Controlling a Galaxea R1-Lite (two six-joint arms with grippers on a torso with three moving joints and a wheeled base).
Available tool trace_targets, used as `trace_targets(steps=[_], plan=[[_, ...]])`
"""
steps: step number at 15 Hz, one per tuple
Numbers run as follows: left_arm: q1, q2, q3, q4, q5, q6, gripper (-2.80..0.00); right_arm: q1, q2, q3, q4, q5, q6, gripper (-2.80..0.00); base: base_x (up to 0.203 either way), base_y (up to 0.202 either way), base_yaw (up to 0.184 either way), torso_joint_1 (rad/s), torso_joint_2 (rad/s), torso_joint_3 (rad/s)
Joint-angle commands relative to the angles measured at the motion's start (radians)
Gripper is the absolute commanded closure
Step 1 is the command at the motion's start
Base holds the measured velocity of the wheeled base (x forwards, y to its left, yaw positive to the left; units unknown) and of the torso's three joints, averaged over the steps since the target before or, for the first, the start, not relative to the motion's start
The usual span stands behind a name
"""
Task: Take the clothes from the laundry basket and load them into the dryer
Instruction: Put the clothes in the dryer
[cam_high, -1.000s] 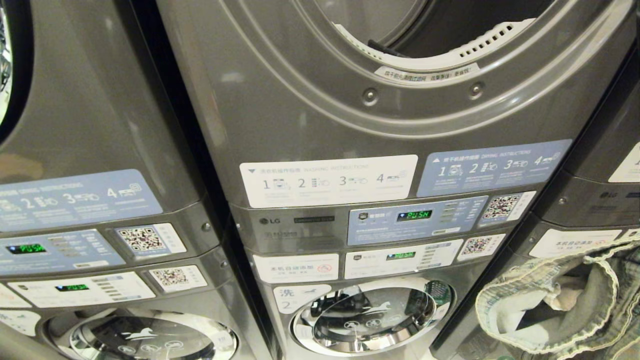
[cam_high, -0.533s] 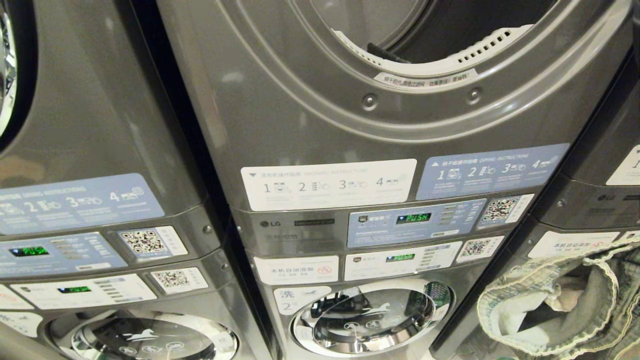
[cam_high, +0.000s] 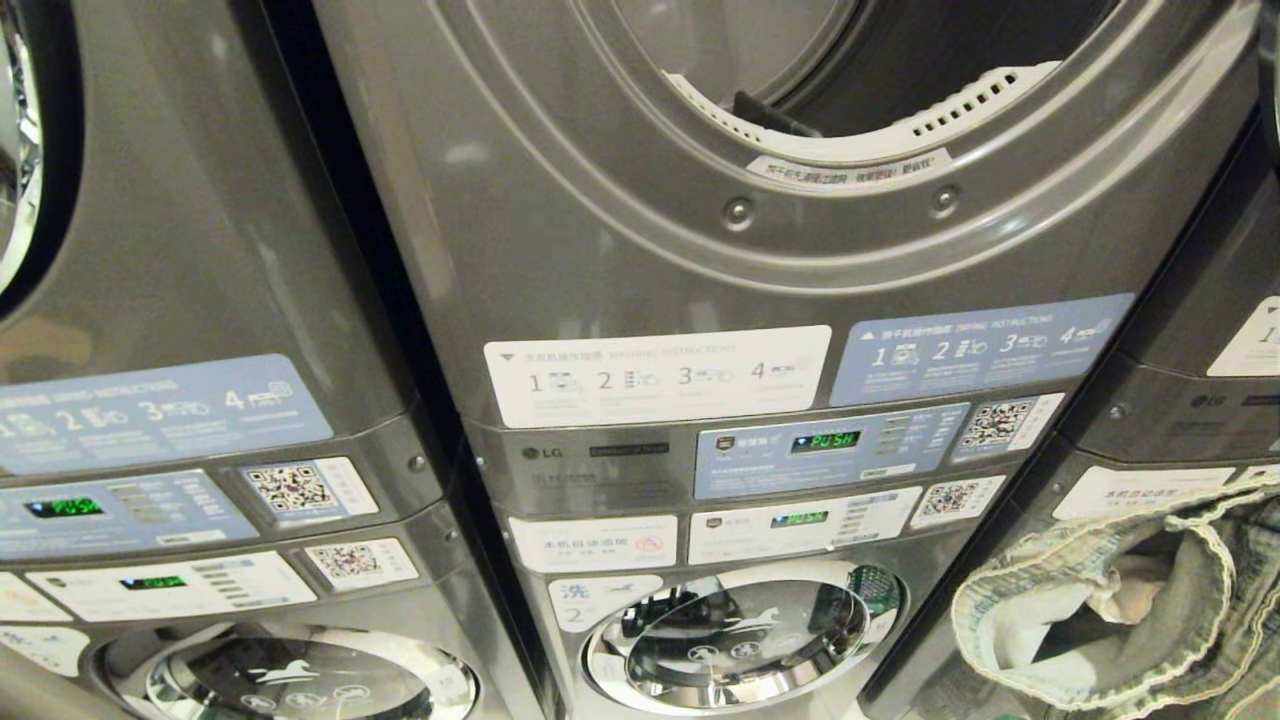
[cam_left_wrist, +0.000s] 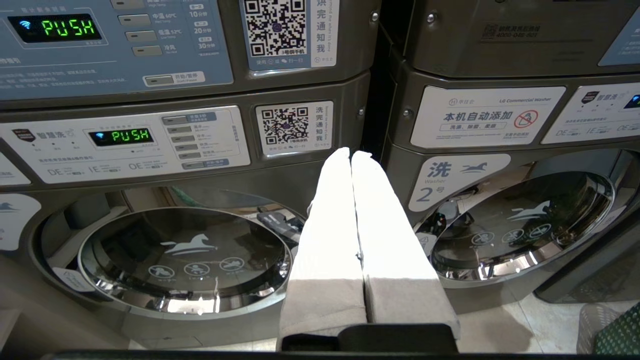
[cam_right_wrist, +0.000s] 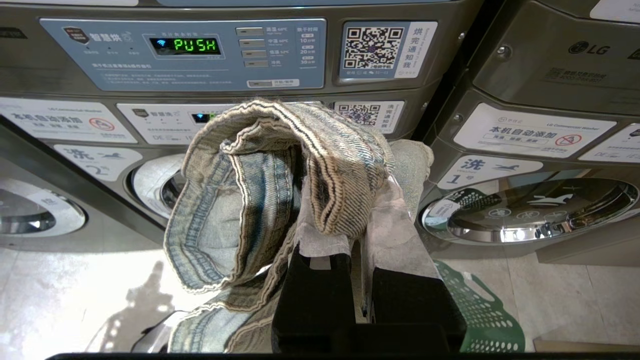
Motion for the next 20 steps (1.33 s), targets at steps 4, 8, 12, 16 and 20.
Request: trace_targets(steps=[4, 8, 12, 16, 20], plan=[[-0.001, 0.000, 0.000, 0.000, 0.000, 0.000, 0.00, 0.000, 0.002, 0.008, 0.001, 0.000, 0.001, 0.00, 0.000, 0.000, 0.000, 0.058, -0.11, -0.056], [-0.001, 0.000, 0.000, 0.000, 0.000, 0.000, 0.00, -0.001, 0.000, 0.026, -0.001, 0.000, 0.001, 0.00, 0.000, 0.000, 0.000, 0.059, -0.12, -0.059], [-0.001, 0.000, 0.000, 0.000, 0.000, 0.000, 0.00, -0.001, 0.000, 0.034, -0.001, 0.000, 0.001, 0.00, 0.000, 0.000, 0.000, 0.062, -0.11, -0.060], [-0.001, 0.000, 0.000, 0.000, 0.000, 0.000, 0.00, -0.004, 0.000, 0.036, -0.001, 0.000, 0.001, 0.00, 0.000, 0.000, 0.000, 0.060, -0.11, -0.056], [-0.001, 0.000, 0.000, 0.000, 0.000, 0.000, 0.00, -0.007, 0.000, 0.036, -0.001, -0.001, 0.001, 0.00, 0.000, 0.000, 0.000, 0.065, -0.12, -0.063]])
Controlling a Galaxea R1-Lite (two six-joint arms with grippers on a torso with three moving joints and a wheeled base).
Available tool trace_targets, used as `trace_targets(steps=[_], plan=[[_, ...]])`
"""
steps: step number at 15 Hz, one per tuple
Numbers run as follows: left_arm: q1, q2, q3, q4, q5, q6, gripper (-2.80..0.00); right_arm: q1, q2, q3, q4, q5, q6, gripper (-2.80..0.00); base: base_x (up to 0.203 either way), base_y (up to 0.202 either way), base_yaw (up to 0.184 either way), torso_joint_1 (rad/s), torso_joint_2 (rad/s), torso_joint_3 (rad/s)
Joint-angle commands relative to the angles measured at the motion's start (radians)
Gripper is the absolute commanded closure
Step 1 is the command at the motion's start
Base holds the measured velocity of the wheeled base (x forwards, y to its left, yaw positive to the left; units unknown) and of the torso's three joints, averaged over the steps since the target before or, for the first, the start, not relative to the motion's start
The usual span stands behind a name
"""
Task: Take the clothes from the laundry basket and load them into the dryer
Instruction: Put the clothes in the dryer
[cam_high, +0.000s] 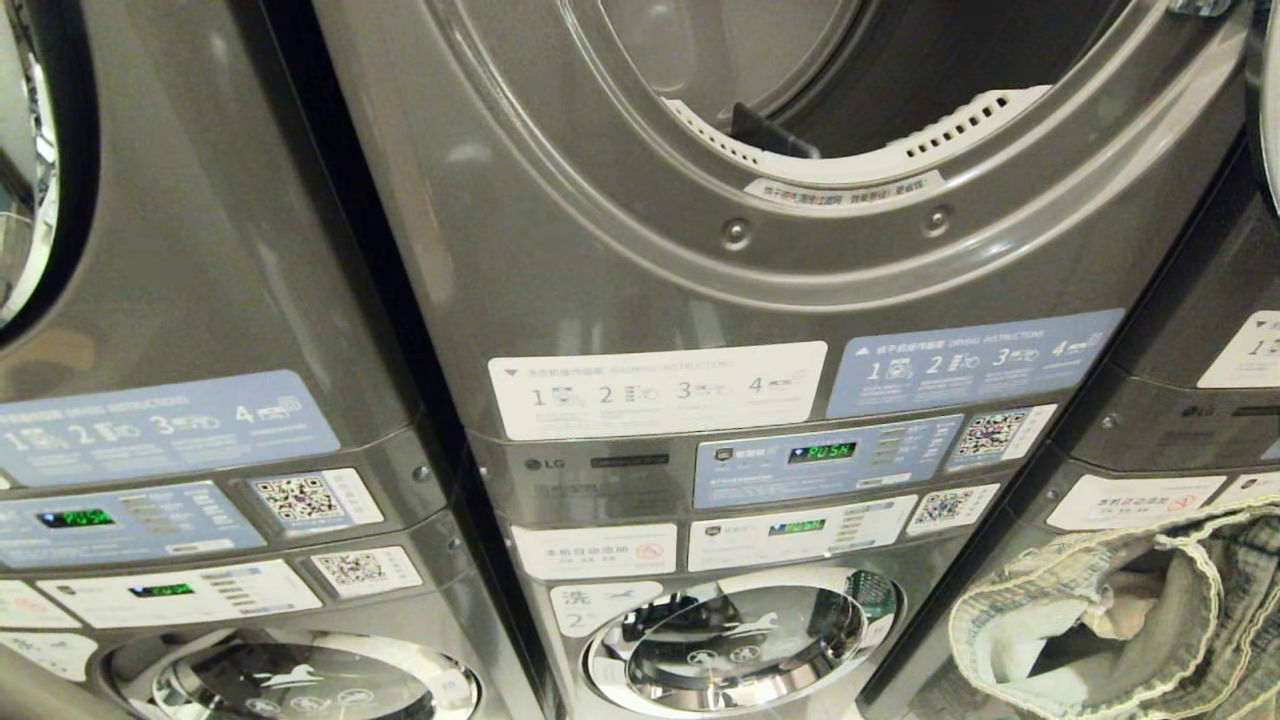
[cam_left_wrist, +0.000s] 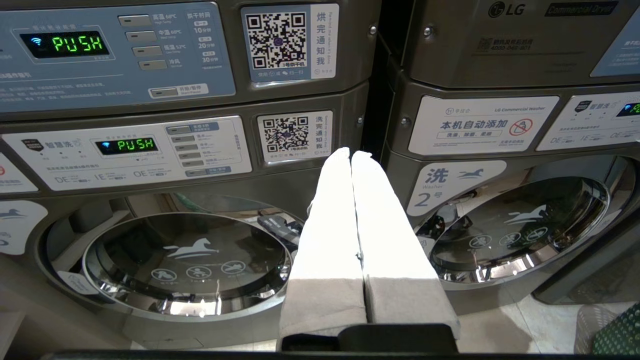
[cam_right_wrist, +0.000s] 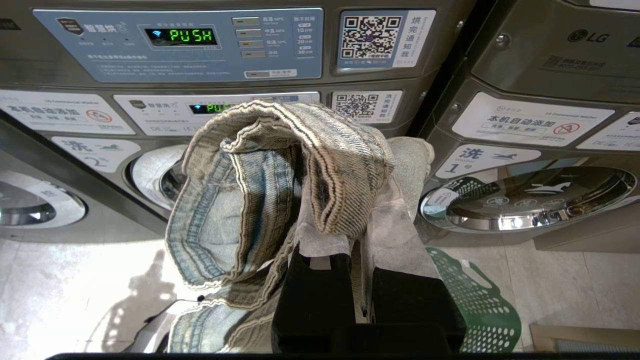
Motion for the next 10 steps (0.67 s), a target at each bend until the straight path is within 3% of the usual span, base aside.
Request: trace_targets(steps=[1, 10], plan=[[0.000, 0.000, 0.000, -0.001, 0.000, 0.000, 0.00, -0.001, 0.001, 0.000, 0.001, 0.000, -0.001, 0.00, 0.000, 0.000, 0.000, 0.032, -0.09, -0.032], [0.000, 0.000, 0.000, -0.001, 0.000, 0.000, 0.00, -0.001, 0.002, -0.002, 0.000, 0.000, -0.002, 0.00, 0.000, 0.000, 0.000, 0.062, -0.12, -0.063]])
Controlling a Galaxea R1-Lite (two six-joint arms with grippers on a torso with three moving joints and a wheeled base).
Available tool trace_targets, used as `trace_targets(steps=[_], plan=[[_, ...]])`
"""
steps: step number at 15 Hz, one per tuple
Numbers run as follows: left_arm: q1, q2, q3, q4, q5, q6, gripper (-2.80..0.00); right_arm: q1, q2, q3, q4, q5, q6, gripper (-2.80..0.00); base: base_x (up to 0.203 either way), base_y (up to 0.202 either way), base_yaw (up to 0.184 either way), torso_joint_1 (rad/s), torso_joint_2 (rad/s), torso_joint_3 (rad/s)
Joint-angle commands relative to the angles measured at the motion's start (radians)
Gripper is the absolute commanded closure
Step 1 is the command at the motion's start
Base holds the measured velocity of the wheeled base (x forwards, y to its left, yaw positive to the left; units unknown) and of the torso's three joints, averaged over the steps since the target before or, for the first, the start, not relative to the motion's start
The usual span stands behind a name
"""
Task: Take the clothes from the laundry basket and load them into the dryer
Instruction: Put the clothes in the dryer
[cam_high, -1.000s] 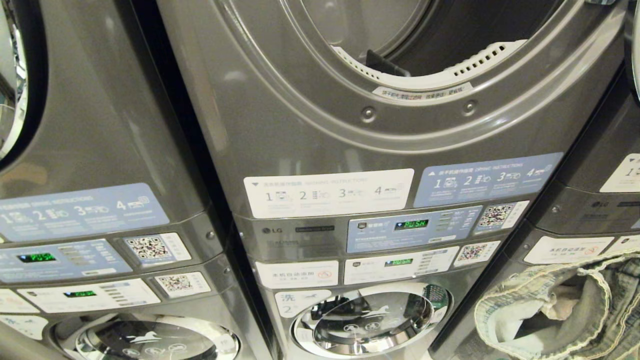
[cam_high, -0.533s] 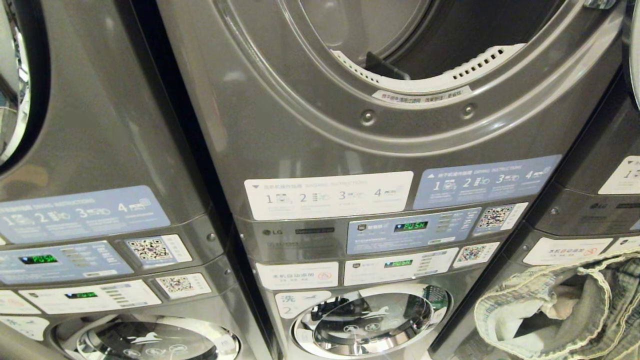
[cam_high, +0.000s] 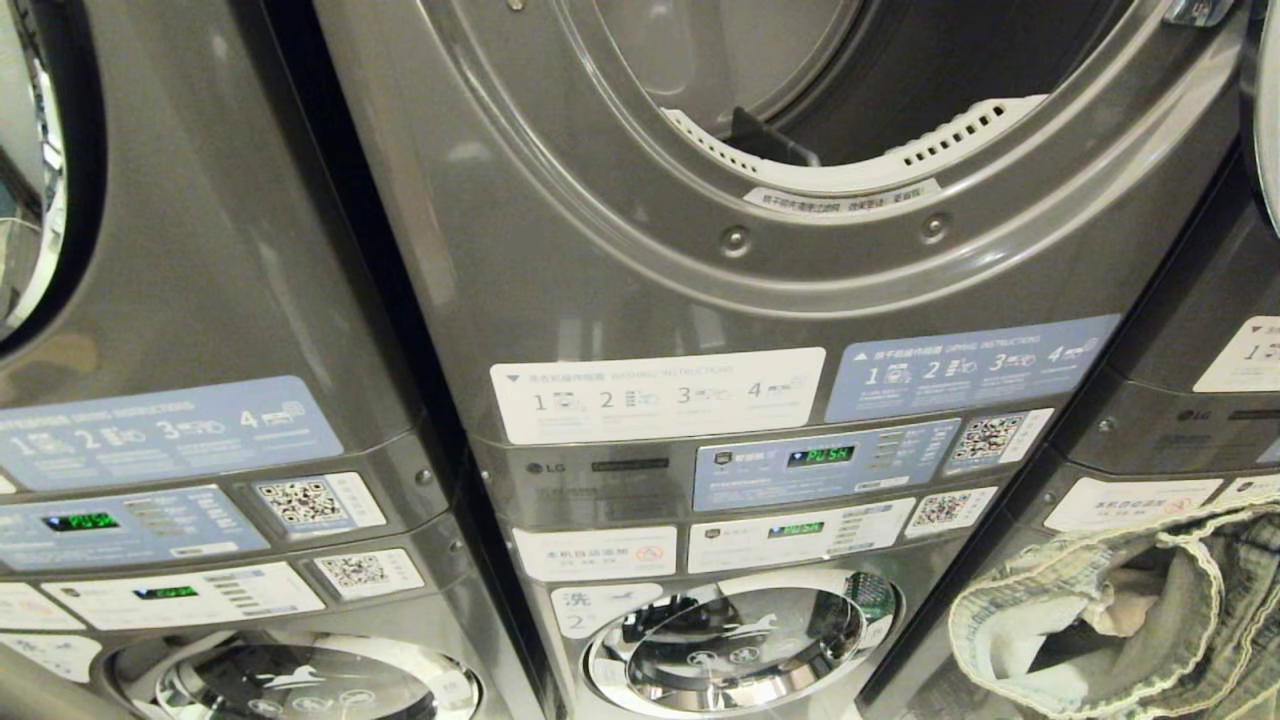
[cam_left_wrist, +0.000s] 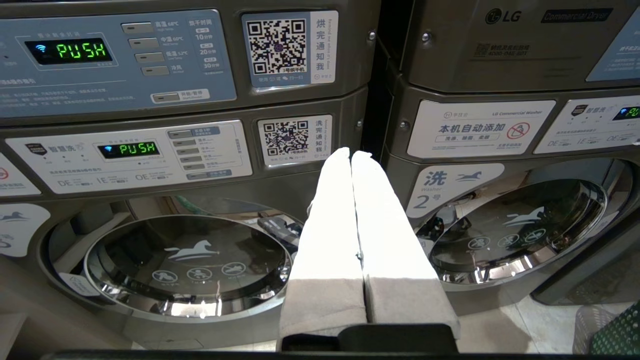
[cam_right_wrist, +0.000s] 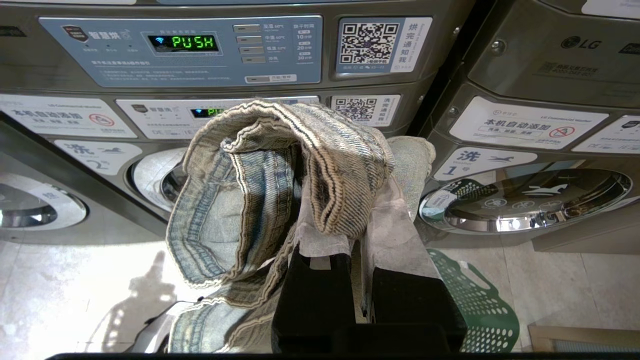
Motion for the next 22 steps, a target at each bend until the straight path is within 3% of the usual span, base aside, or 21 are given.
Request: trace_targets(steps=[1, 12, 20, 22], plan=[[-0.001, 0.000, 0.000, 0.001, 0.000, 0.000, 0.00, 0.001, 0.001, 0.002, 0.000, 0.000, -0.002, 0.00, 0.000, 0.000, 0.000, 0.057, -0.11, -0.043], [0.001, 0.000, 0.000, -0.001, -0.001, 0.007, 0.00, 0.001, -0.001, 0.002, 0.001, -0.010, -0.003, 0.00, 0.000, 0.000, 0.000, 0.001, -0.01, 0.000], [-0.001, 0.000, 0.000, 0.001, -0.001, 0.005, 0.00, 0.001, 0.001, 0.014, 0.000, -0.009, -0.002, 0.00, 0.174, 0.000, 0.000, 0.006, 0.00, -0.001], [0.000, 0.000, 0.000, 0.001, 0.000, 0.005, 0.00, 0.001, -0.001, 0.002, -0.002, 0.001, 0.001, 0.00, 0.000, 0.000, 0.000, 0.000, 0.00, 0.000]])
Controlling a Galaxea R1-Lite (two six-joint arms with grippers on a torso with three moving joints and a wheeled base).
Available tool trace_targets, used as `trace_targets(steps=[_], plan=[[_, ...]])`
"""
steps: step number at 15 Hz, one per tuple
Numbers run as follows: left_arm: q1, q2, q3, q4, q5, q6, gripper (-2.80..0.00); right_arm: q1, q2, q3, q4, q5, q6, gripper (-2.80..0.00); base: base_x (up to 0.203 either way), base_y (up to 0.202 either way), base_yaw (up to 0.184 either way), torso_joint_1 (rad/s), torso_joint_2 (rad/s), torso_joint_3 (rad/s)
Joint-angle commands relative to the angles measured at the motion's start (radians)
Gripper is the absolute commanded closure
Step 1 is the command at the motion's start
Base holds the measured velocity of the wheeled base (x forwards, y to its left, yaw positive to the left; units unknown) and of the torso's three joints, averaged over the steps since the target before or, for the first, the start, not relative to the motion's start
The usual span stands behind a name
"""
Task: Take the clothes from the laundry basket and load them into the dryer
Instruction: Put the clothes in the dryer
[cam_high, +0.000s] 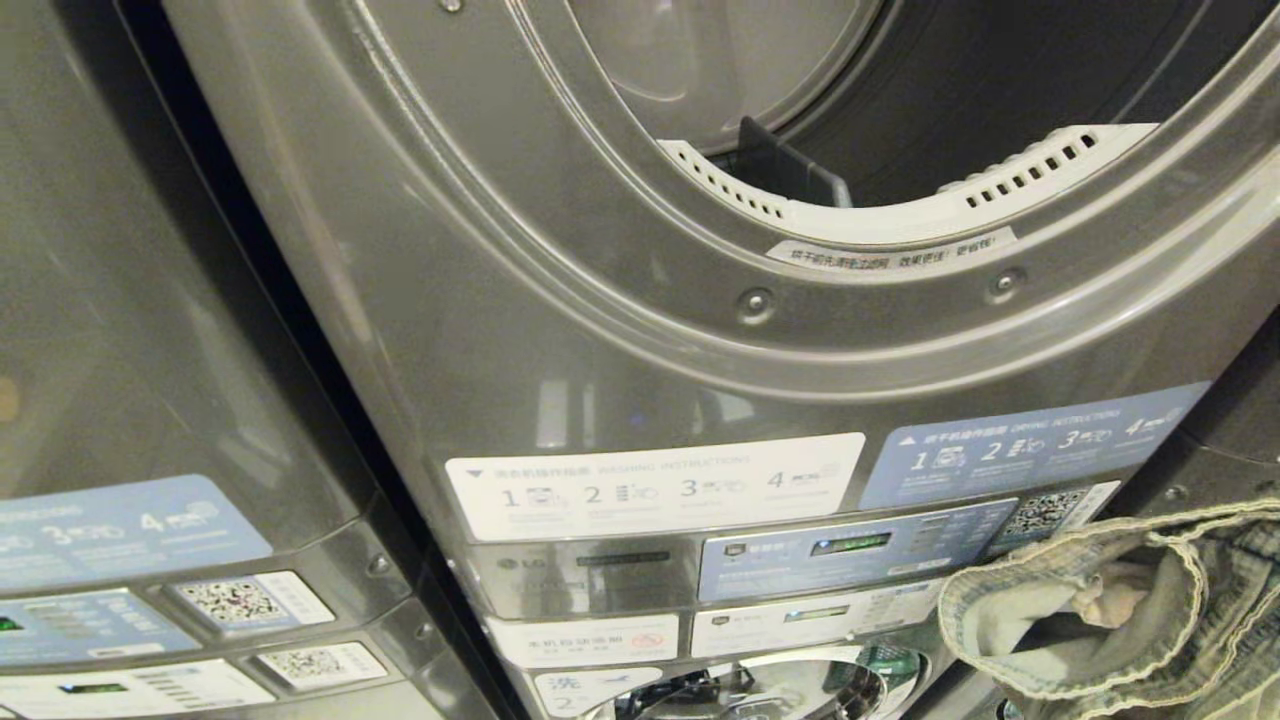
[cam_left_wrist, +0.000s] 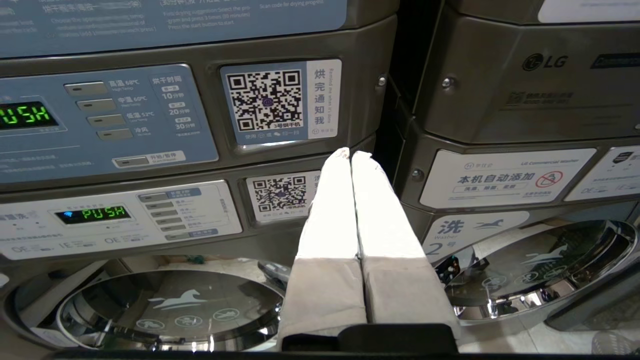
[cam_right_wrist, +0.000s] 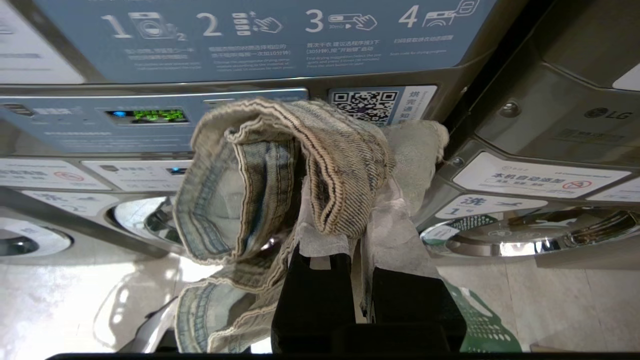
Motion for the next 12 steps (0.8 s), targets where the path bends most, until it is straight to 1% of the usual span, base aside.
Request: trace_targets(steps=[1, 3, 5, 7, 8, 10, 11, 12], plan=[[-0.001, 0.000, 0.000, -0.001, 0.000, 0.000, 0.00, -0.001, 0.001, -0.012, -0.011, 0.010, 0.000, 0.00, 0.000, 0.000, 0.000, 0.000, 0.00, 0.000], [-0.001, 0.000, 0.000, -0.001, 0.001, -0.003, 0.00, 0.001, 0.001, -0.009, -0.024, 0.037, -0.002, 0.00, 0.000, 0.000, 0.000, 0.000, 0.00, 0.000], [0.000, 0.000, 0.000, -0.002, 0.001, -0.005, 0.00, 0.001, 0.001, 0.003, -0.033, 0.038, -0.003, 0.00, 0.000, 0.000, 0.000, 0.000, 0.00, 0.000], [0.000, 0.000, 0.000, -0.002, 0.001, -0.005, 0.00, 0.001, 0.001, 0.036, -0.127, 0.037, -0.021, 0.00, 0.000, 0.000, 0.000, 0.000, 0.00, 0.000], [-0.001, 0.000, 0.000, -0.002, 0.001, -0.005, 0.00, 0.001, 0.001, 0.052, -0.203, 0.037, -0.073, 0.00, 0.000, 0.000, 0.000, 0.000, 0.00, 0.000], [-0.001, 0.000, 0.000, -0.002, 0.001, -0.003, 0.00, 0.001, 0.001, 0.071, -0.316, 0.037, -0.327, 0.00, 0.000, 0.000, 0.000, 0.000, 0.00, 0.000], [0.000, 0.000, 0.000, -0.002, 0.001, -0.002, 0.00, 0.004, 0.001, 0.068, -0.411, 0.041, -0.441, 0.00, 0.000, 0.000, 0.000, 0.000, 0.00, 0.000], [-0.001, 0.000, 0.000, -0.002, 0.001, 0.000, 0.00, 0.008, 0.004, 0.033, -0.475, 0.050, -0.475, 0.00, 0.000, 0.000, 0.000, 0.000, 0.00, 0.000]])
